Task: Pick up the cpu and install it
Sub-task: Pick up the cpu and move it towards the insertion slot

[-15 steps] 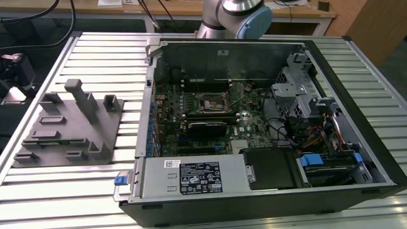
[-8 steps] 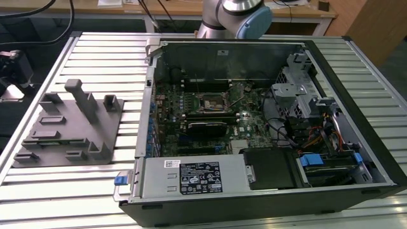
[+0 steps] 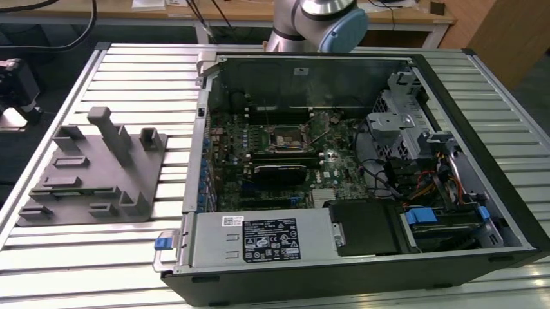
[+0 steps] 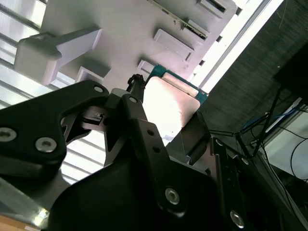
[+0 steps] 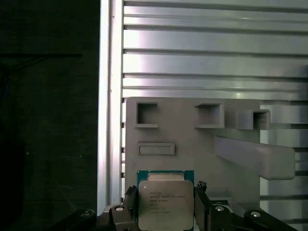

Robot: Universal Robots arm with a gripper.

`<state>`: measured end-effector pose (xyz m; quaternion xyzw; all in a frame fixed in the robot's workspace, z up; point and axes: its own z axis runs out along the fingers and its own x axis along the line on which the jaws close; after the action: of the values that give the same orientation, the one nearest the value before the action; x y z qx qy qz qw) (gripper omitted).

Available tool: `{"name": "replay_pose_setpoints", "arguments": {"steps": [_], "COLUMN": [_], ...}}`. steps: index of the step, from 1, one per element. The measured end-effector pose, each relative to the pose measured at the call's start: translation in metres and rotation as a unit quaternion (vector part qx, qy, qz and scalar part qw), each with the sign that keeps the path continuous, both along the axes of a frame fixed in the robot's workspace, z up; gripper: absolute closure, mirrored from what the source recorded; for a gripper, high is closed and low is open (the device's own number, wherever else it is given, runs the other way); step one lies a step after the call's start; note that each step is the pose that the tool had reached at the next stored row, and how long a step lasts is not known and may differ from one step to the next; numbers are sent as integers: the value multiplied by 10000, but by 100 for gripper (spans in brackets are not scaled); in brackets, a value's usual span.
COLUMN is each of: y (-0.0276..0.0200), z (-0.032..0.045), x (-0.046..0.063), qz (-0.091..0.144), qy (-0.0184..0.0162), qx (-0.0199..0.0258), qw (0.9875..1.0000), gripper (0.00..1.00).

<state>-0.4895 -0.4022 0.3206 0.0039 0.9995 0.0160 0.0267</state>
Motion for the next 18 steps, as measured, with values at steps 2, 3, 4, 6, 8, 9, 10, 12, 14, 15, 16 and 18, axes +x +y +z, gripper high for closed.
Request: {"name": "replay_pose_setpoints", "arguments": {"steps": [2, 3, 4, 6, 8, 9, 10, 12, 14, 15, 16, 18], "y": [0, 0, 0, 0, 0, 0, 0, 0, 0, 0, 0, 0], "z": [34, 52, 72, 115, 158, 181, 204, 250, 295, 317, 340, 404], "x": [0, 0, 0, 0, 0, 0, 0, 0, 0, 0, 0, 0], "qz": [0, 0, 0, 0, 0, 0, 0, 0, 0, 0, 0, 0], "qy": [-2, -2, -3, -5, -7, -8, -8, -11, -13, -15, -16, -20], "qx": [0, 0, 0, 0, 0, 0, 0, 0, 1, 1, 0, 0], "qw": [10000, 10000, 10000, 10000, 10000, 10000, 10000, 10000, 10000, 10000, 10000, 10000], "gripper": [45, 45, 45, 45, 45, 45, 45, 45, 45, 45, 45, 45]}}
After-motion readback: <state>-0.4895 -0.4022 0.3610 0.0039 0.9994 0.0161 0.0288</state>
